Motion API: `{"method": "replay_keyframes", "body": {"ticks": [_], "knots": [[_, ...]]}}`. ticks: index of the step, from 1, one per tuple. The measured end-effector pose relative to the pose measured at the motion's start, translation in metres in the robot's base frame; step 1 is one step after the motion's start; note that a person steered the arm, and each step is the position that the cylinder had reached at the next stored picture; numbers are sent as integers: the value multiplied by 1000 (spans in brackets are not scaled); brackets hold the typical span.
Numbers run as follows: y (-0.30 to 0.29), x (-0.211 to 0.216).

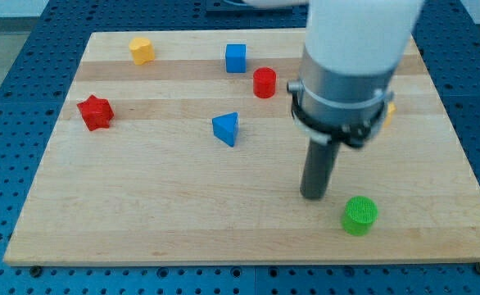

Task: Push the red circle horizontally to the left side of the green circle

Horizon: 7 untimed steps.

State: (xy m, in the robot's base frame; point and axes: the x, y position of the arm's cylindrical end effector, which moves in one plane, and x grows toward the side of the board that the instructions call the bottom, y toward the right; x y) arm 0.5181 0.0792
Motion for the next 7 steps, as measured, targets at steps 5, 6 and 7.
{"method": "replay_keyframes", "body": {"ticks": [5,6,7], "knots": [[2,-81],[2,-81],[2,-129]]}}
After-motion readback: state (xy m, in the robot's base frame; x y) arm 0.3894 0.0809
